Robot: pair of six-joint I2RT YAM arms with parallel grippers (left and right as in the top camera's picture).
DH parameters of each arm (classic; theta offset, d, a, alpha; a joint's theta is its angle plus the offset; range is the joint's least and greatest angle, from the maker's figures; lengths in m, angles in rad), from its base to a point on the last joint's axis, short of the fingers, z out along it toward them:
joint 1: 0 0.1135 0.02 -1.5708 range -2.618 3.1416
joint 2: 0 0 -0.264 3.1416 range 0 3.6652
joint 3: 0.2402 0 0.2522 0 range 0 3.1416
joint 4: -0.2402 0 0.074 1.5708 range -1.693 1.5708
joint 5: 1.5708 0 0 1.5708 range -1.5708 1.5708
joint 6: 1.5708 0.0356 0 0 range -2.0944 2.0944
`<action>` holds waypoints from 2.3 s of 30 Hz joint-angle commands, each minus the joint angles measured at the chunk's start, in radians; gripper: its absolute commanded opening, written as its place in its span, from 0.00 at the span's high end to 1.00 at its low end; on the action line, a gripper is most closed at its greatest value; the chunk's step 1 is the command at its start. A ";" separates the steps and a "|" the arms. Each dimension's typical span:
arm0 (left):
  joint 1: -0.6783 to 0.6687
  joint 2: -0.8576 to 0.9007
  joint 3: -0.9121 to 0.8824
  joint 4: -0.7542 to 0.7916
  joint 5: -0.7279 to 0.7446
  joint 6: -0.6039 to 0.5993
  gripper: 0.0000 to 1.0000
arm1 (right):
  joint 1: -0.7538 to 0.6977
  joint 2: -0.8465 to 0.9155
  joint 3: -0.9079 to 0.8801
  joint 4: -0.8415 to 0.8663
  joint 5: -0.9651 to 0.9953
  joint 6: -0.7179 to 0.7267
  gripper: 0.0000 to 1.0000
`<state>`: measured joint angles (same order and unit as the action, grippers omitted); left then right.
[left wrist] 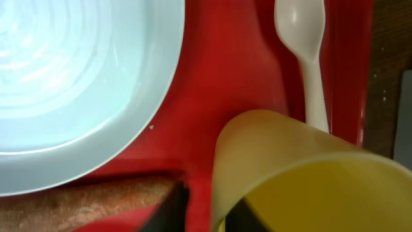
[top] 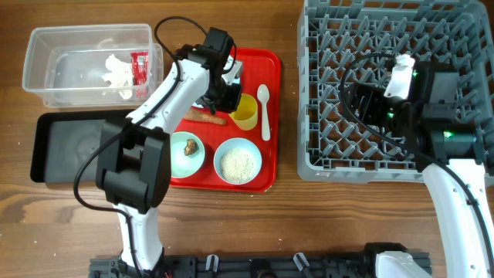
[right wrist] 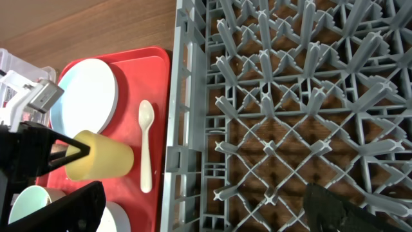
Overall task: Sort waste into correct bins and load items into the dishwasher rack
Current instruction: 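Grasp the yellow cup on the red tray with the left gripper, then lift the yellow cup and hand it to the right gripper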
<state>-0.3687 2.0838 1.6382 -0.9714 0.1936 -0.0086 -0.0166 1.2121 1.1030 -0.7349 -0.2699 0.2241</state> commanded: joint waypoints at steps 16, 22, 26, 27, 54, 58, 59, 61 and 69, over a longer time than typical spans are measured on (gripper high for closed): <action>0.208 -0.094 0.074 0.076 1.034 -0.029 0.96 | 0.006 0.034 0.017 0.239 -0.468 -0.041 0.01; 0.254 -0.094 0.074 0.093 1.318 -0.028 0.96 | 0.006 0.151 0.017 0.457 -0.835 -0.041 0.00; 0.246 -0.094 0.074 0.113 1.380 -0.028 0.96 | 0.006 0.230 0.017 0.589 -1.033 -0.036 0.01; 0.245 -0.094 0.074 0.113 1.380 -0.028 0.96 | 0.008 0.245 0.017 0.615 -1.071 -0.028 0.01; 0.182 -0.094 0.074 0.141 1.384 -0.026 0.96 | 0.180 0.277 0.017 0.798 -0.874 0.097 0.03; 0.181 -0.094 0.074 0.137 1.384 -0.026 0.96 | 0.180 0.277 0.017 0.795 -0.873 0.090 0.03; 0.180 -0.094 0.074 0.131 1.384 -0.025 0.96 | 0.180 0.277 0.017 0.795 -0.871 0.090 0.03; 0.179 -0.094 0.074 0.118 1.384 -0.025 0.96 | 0.180 0.277 0.017 0.798 -0.871 0.090 0.04; 0.126 -0.094 0.073 0.148 1.380 -0.024 0.96 | 0.189 0.277 0.017 0.805 -0.871 0.094 0.29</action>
<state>-0.2150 2.0125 1.6955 -0.8433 1.5436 -0.0353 0.1627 1.4780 1.1061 0.0658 -1.1450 0.3340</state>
